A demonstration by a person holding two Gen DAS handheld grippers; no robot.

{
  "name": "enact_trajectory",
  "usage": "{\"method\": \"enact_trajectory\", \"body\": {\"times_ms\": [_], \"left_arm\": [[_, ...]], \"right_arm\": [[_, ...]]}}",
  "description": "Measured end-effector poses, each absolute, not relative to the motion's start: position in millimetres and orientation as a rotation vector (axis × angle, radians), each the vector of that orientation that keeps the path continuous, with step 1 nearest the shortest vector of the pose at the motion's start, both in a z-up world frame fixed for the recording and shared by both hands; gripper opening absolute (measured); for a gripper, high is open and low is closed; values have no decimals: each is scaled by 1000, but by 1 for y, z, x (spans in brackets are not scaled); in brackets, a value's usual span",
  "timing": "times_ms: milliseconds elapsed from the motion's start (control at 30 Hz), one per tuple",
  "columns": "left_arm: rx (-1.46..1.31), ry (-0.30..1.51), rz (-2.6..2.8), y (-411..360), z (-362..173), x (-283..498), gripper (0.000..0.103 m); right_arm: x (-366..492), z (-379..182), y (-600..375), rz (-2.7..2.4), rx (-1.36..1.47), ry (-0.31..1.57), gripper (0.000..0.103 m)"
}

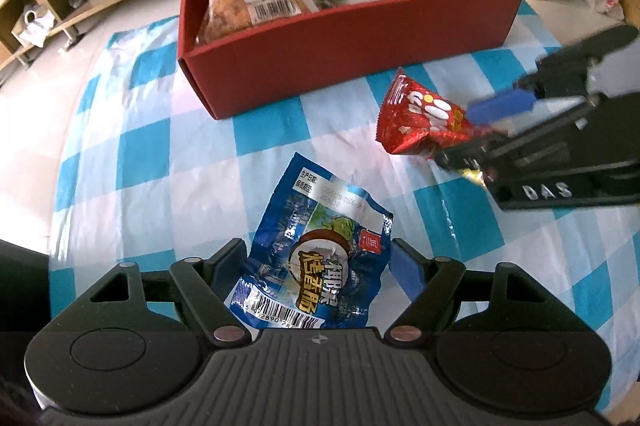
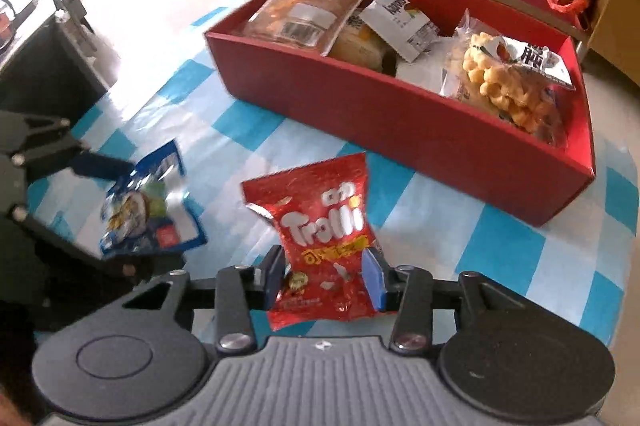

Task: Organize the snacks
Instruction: 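Lift both bags and carry them over the red box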

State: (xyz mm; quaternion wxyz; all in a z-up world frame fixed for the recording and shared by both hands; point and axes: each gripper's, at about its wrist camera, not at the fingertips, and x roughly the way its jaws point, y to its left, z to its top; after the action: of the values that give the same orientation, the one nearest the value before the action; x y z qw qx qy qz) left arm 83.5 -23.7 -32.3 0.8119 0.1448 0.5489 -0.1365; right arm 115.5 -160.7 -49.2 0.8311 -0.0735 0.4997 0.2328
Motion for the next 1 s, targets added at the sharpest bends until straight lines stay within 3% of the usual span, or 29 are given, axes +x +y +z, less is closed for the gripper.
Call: {"method": "enact_trajectory", "body": {"times_ms": [133,267,300,400,633,700,733,767,800,1000], "left_arm": [[301,1178,-309,-24,-34,87,82],[301,1191,-324,-22,-39,88,83],[301,1196,-325,-21,-40,89,83],[305,1208,-326,-21,-44,91,83],[306,1221,-313,-20,-49,94,83],[316,1217,-305,-21,-49,93,83],[316,1217,-306,-21,-49,92,83],[312,1217,-305,-20,-48,92,83],[309,1216,-299,-20,-47,92,83],[292,1155,-298,-23,-26,86,82]], "right_arm": [[126,-49,-156,509,-204,1046,64],[140,-54,-161,542,-190,1070,82],[142,-59,-162,544,-194,1085,82],[140,-72,-157,568,-206,1074,101],[135,-77,-145,501,-221,1069,100],[133,-74,-145,474,-214,1069,89],[129,-70,-144,477,-222,1056,75],[127,-66,-143,483,-235,1047,52],[124,-62,-145,492,-222,1049,46],[107,-52,-153,458,-227,1066,43]]}}
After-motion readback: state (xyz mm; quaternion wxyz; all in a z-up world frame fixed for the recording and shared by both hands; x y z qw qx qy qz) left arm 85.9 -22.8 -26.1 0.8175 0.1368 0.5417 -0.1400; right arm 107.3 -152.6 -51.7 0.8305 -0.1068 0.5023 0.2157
